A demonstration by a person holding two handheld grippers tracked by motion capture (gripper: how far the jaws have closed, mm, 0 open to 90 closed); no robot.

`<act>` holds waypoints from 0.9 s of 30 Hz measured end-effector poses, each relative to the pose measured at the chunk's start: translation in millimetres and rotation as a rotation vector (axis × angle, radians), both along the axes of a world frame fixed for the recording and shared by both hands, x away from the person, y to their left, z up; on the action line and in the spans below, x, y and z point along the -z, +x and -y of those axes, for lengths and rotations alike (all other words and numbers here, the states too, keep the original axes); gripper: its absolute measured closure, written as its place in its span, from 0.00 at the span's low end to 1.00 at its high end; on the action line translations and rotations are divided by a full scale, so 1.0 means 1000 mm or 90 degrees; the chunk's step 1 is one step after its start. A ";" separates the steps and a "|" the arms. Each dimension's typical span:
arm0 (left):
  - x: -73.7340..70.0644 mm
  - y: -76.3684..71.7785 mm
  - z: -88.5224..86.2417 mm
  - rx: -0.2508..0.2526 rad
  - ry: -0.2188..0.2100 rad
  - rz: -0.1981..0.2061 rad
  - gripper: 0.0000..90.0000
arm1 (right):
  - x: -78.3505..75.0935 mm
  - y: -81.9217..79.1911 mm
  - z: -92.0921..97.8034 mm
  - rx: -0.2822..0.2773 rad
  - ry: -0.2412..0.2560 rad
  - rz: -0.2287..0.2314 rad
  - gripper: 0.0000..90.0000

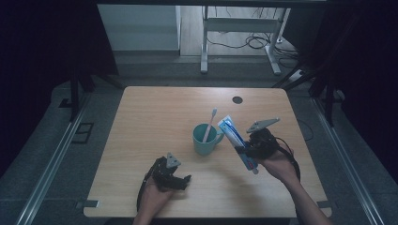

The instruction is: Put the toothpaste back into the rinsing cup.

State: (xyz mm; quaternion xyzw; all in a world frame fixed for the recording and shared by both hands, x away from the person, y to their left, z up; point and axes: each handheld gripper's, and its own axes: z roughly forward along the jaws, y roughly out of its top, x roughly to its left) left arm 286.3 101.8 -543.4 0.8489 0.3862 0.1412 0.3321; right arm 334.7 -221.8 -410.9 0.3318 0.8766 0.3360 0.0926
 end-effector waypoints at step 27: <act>0.000 0.000 0.000 0.000 -0.001 0.000 0.08 | -0.010 0.021 -0.022 0.027 0.073 0.078 0.79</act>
